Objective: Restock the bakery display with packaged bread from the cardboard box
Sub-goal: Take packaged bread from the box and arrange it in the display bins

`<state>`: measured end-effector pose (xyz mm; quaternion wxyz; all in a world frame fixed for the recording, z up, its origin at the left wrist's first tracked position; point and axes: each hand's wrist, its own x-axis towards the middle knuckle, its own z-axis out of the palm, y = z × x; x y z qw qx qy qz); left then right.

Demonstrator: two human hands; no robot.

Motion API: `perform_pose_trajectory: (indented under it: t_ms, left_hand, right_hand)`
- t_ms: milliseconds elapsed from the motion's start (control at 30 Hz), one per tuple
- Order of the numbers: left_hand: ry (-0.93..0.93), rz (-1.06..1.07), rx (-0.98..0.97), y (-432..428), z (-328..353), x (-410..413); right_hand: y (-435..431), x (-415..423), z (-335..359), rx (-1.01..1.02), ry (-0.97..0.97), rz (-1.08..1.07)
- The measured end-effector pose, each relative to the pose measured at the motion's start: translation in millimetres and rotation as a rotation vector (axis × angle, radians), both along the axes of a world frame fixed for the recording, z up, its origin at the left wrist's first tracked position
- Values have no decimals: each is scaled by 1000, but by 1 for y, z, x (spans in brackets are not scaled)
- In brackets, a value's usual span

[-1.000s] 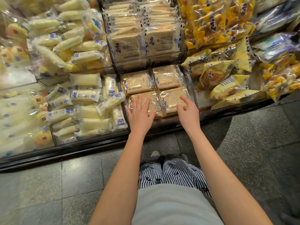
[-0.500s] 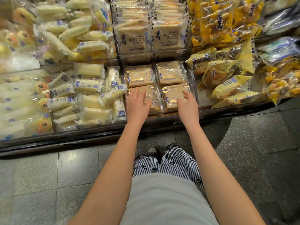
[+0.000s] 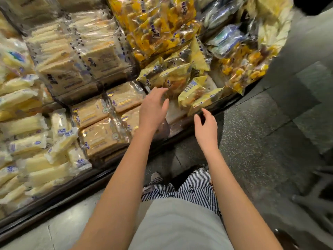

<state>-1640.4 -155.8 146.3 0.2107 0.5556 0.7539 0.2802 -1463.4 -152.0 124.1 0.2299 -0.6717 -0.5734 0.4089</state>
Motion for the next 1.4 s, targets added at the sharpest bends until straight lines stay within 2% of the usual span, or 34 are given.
perform_pose_trajectory:
  t_ms: [167, 367, 600, 933, 1167, 1400]
  left_hand:
    - [17, -333, -84, 83, 3, 116]
    - [5, -548, -84, 161, 6, 291]
    - [7, -856, -30, 228, 15, 495]
    - [82, -1135, -64, 296, -3, 660]
    - [93, -1285, -106, 382, -18, 778]
    - [94, -1411, -25, 460, -4, 902]
  right_hand:
    - [50, 108, 4, 15, -50, -182]
    - [106, 269, 9, 20, -134, -328]
    - [147, 455, 13, 32, -187, -618]
    - [172, 591, -6, -50, -116, -911]
    - [237, 691, -10, -98, -112, -1085]
    - [292, 783, 2, -81, -127, -1271]
